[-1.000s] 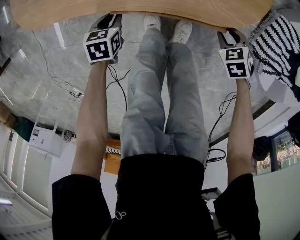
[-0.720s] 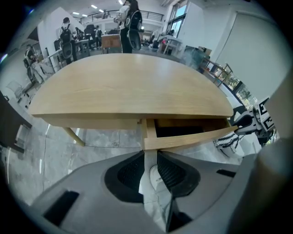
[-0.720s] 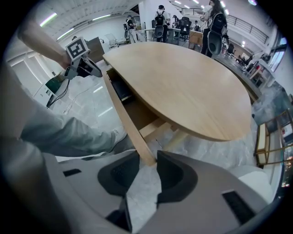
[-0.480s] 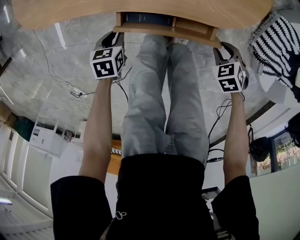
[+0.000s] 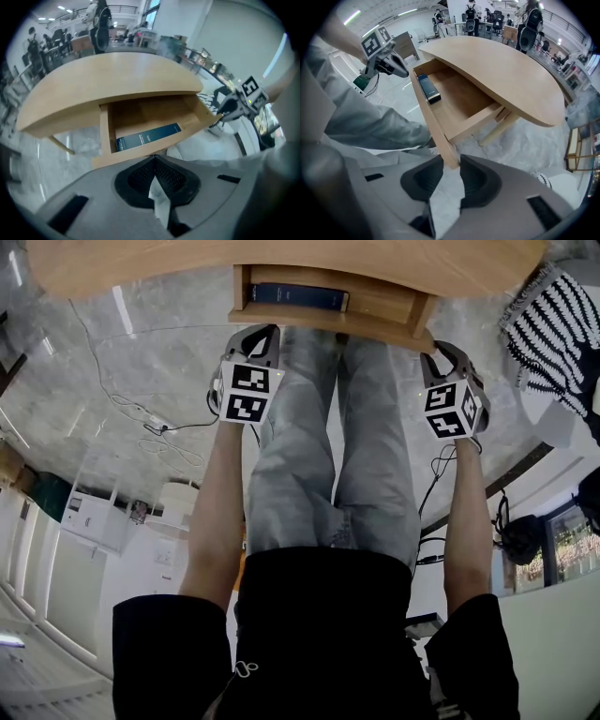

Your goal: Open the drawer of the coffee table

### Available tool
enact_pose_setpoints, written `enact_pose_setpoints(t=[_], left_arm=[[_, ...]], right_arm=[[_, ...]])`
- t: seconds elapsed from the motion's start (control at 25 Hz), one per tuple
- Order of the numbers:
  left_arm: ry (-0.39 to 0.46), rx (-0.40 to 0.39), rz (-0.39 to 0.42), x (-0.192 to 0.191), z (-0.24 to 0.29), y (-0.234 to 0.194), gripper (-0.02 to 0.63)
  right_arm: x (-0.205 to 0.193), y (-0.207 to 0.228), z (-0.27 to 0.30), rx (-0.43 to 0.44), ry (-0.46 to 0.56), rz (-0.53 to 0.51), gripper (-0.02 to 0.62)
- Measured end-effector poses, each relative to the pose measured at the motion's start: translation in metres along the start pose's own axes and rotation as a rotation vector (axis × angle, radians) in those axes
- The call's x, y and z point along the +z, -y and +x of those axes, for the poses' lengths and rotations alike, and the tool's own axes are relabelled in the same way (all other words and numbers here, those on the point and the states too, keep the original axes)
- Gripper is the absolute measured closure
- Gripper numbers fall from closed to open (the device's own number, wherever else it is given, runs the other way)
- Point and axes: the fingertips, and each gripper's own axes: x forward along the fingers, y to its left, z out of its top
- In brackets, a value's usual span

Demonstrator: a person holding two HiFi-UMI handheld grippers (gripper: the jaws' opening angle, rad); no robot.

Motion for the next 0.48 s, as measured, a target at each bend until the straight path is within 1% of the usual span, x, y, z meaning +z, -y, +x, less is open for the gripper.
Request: enact_pose_setpoints(t=[0.04,0.08,0.12,0.16,0.32,0.48], left_arm=[[0.008,0.018,-0.055,0.002,0.003,0.003,0.600],[0.027,0.024,-0.135,0.003,0.003,0.004,0.600],[0.044,0.027,-0.195,0.002,0.001,0.005,0.600],[0.051,0.033,-0.221,-0.002,-0.001,0.005,0.600],[0.017,0.042,-0.232,-0.019,-0.007,0.001,0.600],[-0.005,0.050,-0.216,-0.028,-0.012,-0.009,0.600]], right_arm=[[0.000,0.000,0.001,0.004,-0.005,-0.013,0.492],[0.000,-0.002,0.002,0.009,-0.009,-0.025,0.493],[0.000,-0.003,0.002,0.015,-0.011,-0.035,0.494],[-0.001,-0.004,0.003,0.019,-0.013,-0.045,0.495],[-0.004,-0.005,0.011,0.020,-0.036,-0.085,0.497],[-0.004,-0.008,0.014,0.018,-0.041,-0.101,0.497]])
